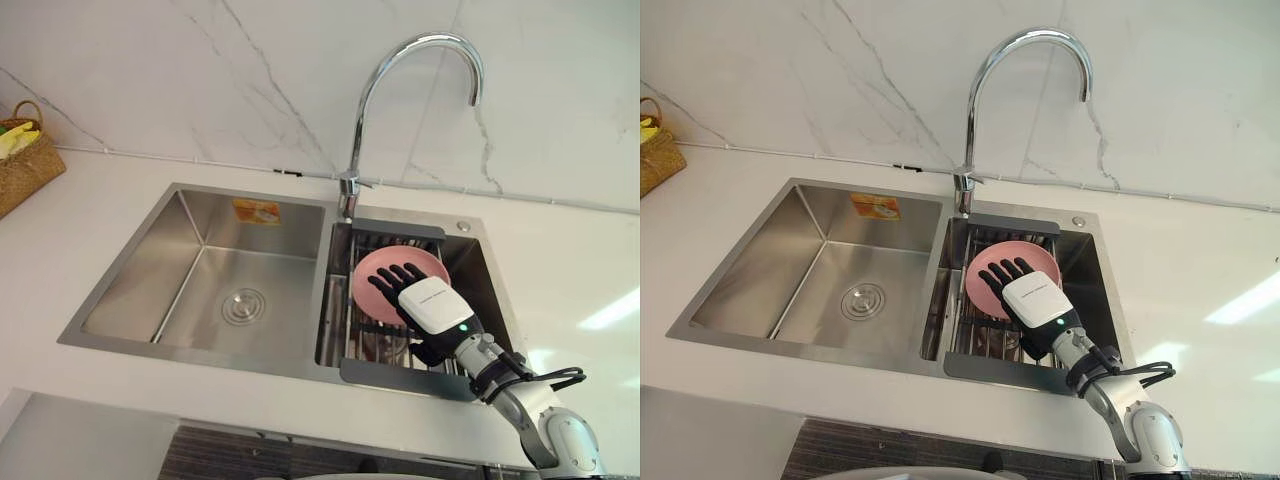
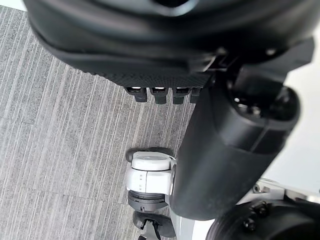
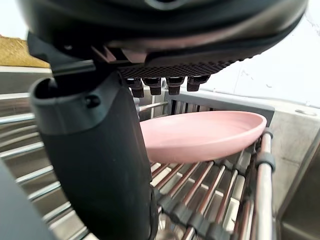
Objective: Walk over to the sink, pick up the cup, carry it to the dishwasher, place the cup inside the dishwasher, then close the dishwasher door
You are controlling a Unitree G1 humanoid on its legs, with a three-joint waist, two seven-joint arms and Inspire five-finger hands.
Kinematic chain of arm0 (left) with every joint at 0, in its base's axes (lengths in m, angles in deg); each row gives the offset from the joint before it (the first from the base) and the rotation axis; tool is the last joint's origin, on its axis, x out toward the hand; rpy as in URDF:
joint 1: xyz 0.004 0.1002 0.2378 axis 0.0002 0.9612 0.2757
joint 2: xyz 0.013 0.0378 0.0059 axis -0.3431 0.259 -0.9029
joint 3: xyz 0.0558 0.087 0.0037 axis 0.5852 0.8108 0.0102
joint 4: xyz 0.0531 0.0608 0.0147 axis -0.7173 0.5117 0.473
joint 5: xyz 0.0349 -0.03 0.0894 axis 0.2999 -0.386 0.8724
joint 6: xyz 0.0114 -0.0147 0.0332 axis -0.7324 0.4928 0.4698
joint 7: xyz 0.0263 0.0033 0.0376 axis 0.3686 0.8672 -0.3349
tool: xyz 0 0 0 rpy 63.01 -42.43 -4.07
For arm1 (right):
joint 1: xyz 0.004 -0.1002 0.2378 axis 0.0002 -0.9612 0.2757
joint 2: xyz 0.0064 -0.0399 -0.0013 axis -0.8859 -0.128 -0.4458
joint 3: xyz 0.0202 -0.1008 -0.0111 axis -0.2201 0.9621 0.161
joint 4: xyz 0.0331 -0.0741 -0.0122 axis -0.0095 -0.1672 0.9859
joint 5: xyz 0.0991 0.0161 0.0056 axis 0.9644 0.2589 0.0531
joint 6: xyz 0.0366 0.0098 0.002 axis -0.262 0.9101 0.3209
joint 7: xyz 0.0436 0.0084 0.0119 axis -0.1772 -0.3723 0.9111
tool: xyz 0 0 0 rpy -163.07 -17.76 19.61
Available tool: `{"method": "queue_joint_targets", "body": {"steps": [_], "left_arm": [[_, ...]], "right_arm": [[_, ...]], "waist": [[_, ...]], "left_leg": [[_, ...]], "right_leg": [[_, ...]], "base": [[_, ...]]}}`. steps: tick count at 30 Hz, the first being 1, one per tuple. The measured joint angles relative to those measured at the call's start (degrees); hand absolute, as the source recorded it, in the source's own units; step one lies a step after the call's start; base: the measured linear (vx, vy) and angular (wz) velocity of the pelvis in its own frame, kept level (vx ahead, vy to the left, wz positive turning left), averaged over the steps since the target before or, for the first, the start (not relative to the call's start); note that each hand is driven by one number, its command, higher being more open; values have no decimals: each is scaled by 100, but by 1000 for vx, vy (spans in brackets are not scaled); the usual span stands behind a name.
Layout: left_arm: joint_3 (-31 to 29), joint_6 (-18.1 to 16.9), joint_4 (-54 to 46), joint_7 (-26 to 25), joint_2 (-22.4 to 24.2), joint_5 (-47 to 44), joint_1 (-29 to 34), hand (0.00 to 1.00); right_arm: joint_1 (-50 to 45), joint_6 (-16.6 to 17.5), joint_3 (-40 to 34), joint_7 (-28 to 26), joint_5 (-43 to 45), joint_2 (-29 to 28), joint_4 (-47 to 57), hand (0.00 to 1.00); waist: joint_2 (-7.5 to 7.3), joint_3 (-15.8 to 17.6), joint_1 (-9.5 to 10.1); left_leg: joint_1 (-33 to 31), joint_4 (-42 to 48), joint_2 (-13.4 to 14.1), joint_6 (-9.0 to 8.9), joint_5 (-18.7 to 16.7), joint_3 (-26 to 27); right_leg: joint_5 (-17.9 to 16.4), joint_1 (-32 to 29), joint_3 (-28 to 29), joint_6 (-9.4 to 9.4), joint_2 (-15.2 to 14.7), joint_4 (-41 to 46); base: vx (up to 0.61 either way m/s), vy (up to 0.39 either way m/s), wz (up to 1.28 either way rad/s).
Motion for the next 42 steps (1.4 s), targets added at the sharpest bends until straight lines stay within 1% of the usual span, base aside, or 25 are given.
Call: {"method": "queue_joint_targets", "body": {"steps": [3, 4, 9, 13, 16, 20, 22, 23, 25, 29, 36, 39, 42], "left_arm": [[33, -9, -2, -21, 6, 0, -2, 100], [39, -10, -2, -27, 6, 0, -2, 100], [129, -22, -10, -100, -7, 0, -9, 100], [139, -23, -10, -117, -9, 0, -6, 100], [186, -22, -10, -126, -15, 7, -17, 100], [188, -23, -10, -139, -2, 7, -29, 100], [189, -23, -10, -142, 0, 7, -31, 100], [193, -23, -10, -147, 5, 7, -41, 100], [194, -23, -10, -150, 13, 7, -42, 100], [193, -23, -10, -155, 21, 7, -60, 100], [193, -76, -10, -245, 49, 47, -58, 100], [190, -96, -9, -279, 72, 47, -40, 100], [190, -96, -5, -302, 122, 48, -34, 100]], "right_arm": [[0, -11, 9, 278, -179, -34, -66, 100], [0, -15, 22, 344, -208, -34, -80, 0], [2, -82, 89, 788, -462, -35, -328, 0], [-34, -116, 90, 940, -585, -3, -531, 0], [-49, -181, 100, 1351, -652, -16, -685, 0], [-29, -280, 110, 1739, -715, -23, -811, 0], [71, -365, 109, 1953, -723, -29, -924, 0], [143, -427, 102, 2143, -728, -29, -990, 0], [213, -447, 98, 2323, -727, -29, -1081, 0], [311, -435, 69, 2578, -723, -31, -1115, 0], [338, -296, -66, 2944, -699, -81, -1092, 0], [337, -233, -87, 3022, -697, -82, -1084, 0], [334, -150, -166, 3029, -626, -90, -1017, 0]], "waist": [[17, 11, 0], [19, 12, -1], [29, 14, -5], [32, 14, -30], [53, 22, -45], [64, 29, -21], [65, 30, -19], [71, 32, -9], [77, 32, -2], [82, 29, 5], [89, 25, 51], [101, 19, 50], [157, -8, 49]], "left_leg": [[-2, -1, 1, -2, 3, -4], [-3, -1, 1, -2, 3, -6], [-11, -3, 2, -7, 10, -13], [-26, -4, 4, -12, 20, -24], [-32, -11, 9, -22, 29, -26], [-40, -50, 10, -45, 47, -61], [-41, -71, 10, -47, 62, -78], [-41, -91, 10, -47, 74, -85], [-45, -92, 9, -28, 93, -93], [-85, -92, -3, -16, 106, -102], [-85, -82, -20, -11, 109, -114], [-86, -77, -16, -11, 109, -116], [-88, -79, -13, -12, 108, -116]], "right_leg": [[0, 0, -4, 0, 0, 0], [0, 0, -6, 0, 0, -1], [0, -4, -13, 0, -1, -1], [1, -17, -24, -1, -1, -2], [6, -19, -24, -2, -2, -2], [8, -26, -58, -4, -10, -3], [8, -30, -74, -5, -16, -3], [8, -36, -81, -4, -16, -3], [8, -48, -89, -4, -16, -3], [11, -98, -99, -2, -3, -3], [16, -87, -106, 6, -13, -3], [16, -85, -106, 6, -12, -4], [15, -86, -106, 6, -11, -4]], "base": [[-24, 5, 0], [0, 0, 0], [0, 0, 0], [0, 0, 0], [0, 0, 0], [0, 0, 4], [0, 0, 5], [0, 0, 0], [0, 0, 0], [0, 0, 0], [0, 0, 0], [0, 0, 0], [0, 0, 0]]}}
